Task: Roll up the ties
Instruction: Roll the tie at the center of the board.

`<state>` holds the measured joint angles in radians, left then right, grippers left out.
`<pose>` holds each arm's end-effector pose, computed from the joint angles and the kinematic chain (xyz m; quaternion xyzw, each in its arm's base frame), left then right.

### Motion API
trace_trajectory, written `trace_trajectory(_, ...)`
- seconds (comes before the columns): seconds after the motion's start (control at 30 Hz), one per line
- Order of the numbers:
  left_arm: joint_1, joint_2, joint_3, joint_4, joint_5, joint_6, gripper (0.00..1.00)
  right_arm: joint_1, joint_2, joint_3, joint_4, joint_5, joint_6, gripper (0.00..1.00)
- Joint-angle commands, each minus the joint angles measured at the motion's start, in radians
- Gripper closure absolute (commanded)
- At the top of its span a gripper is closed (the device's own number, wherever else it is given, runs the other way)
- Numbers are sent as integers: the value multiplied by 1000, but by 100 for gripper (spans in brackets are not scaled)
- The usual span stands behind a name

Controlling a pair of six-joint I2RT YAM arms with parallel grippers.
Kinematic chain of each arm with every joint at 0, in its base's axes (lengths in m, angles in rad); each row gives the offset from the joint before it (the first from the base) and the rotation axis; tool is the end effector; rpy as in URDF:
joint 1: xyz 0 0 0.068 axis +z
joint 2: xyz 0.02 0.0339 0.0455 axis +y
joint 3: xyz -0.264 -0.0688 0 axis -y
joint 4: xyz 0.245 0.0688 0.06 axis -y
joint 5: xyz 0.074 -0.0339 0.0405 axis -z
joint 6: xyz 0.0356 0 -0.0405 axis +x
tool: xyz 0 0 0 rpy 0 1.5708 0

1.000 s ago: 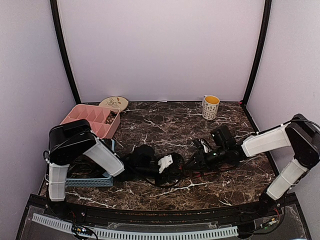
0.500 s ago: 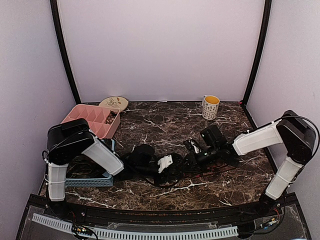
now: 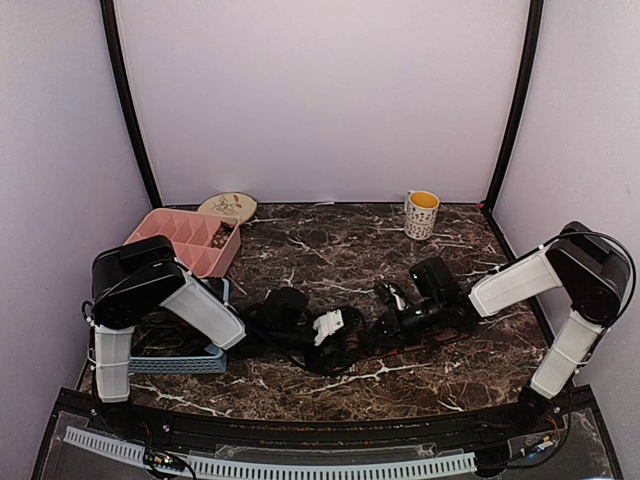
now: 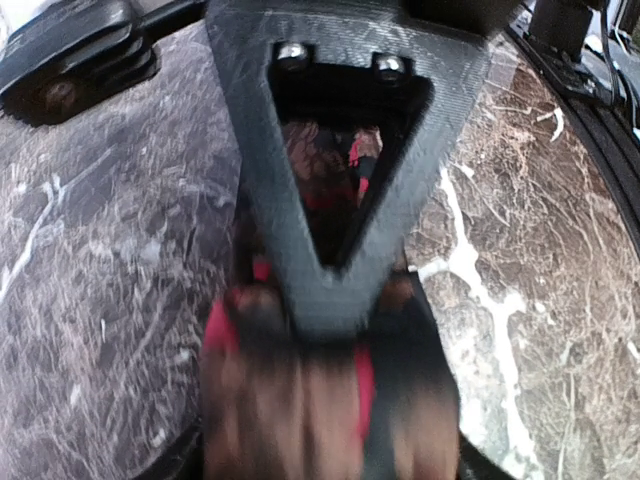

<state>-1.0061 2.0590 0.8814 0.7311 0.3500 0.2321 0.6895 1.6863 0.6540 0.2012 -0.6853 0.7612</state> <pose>0.1984 -0.3360 0.0969 0.5591 0.6247 -0.3345 0.4304 0.2141 0.2057 0.1212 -0.0899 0.8820 0.4603 0.0469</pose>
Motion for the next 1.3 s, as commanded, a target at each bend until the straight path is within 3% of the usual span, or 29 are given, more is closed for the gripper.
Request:
trace_trajectory(0.0,1,-44,-49,27,-1,-55,26,-44,38,-85,-55,59,-12,100)
trace_trajectory(0.17,-14,-14,-87,210,-17,-154,15,-86,46,-132,-69,79,-35,100)
trace_trajectory(0.5,-49,116,28,313,-34,-244,16,-73,60,-147,-7,82,0,100)
trace_trajectory(0.67,-48,144,51,287,-50,-208,34,-45,81,-109,24,64,21,100)
trace_trajectory(0.93,-14,78,-47,235,-40,-134,66,-24,81,-75,23,37,22,100)
trace_trajectory(1.07,-4,35,-84,158,-45,-70,74,-27,15,-70,-18,40,6,86)
trace_trajectory(1.17,-5,13,-87,85,-53,-37,75,-27,-51,-56,-65,55,-6,69)
trace_trajectory(1.27,-5,9,-78,32,-56,-23,75,-22,-84,-43,-67,43,11,59)
